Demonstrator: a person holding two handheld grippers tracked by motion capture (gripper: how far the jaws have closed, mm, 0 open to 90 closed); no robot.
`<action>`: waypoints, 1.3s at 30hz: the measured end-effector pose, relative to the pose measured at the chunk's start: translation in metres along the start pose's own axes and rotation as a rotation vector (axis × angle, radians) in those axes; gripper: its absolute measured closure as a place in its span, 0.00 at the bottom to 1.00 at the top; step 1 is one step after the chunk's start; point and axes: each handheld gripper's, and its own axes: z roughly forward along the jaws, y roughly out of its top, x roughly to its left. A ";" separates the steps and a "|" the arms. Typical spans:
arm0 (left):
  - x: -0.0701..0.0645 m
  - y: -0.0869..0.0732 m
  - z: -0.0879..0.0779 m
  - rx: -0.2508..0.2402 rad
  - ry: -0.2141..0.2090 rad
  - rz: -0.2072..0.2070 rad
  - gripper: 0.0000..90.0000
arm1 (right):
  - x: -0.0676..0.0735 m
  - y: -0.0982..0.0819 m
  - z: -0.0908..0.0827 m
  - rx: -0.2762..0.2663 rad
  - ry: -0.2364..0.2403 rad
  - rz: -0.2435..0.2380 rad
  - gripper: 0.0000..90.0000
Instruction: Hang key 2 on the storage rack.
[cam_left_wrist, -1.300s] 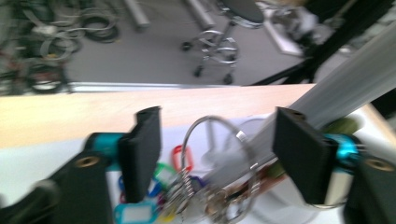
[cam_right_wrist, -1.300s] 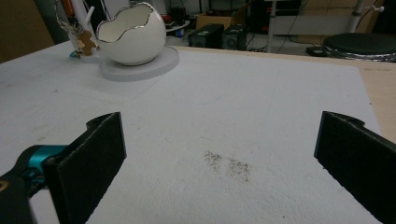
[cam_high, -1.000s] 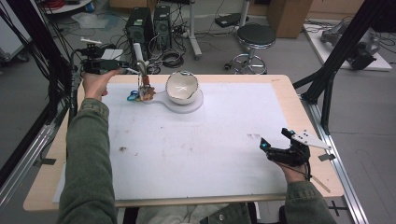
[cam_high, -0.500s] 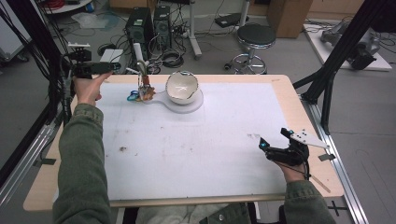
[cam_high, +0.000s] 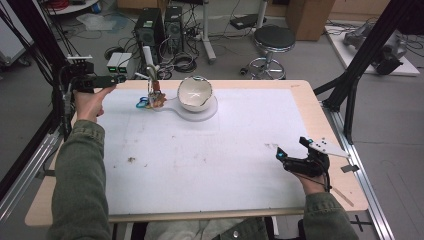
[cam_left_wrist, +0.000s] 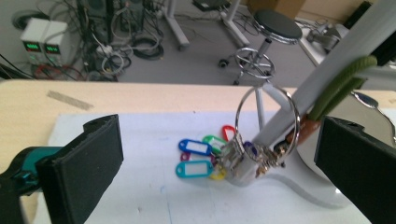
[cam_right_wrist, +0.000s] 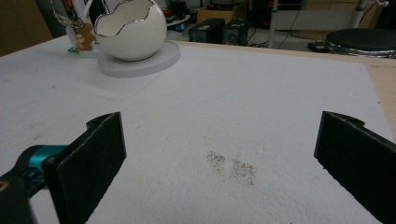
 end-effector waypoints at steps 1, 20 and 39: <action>0.000 -0.001 0.000 0.002 0.004 0.003 0.02 | 0.000 0.000 0.001 0.002 0.003 0.002 0.01; -0.009 -0.024 -0.023 -0.022 -0.014 0.050 0.02 | -0.001 -0.001 0.000 0.003 0.004 0.008 0.01; -0.017 -0.052 -0.054 -0.094 -0.006 0.075 0.02 | -0.003 -0.001 0.001 0.019 -0.020 0.008 0.01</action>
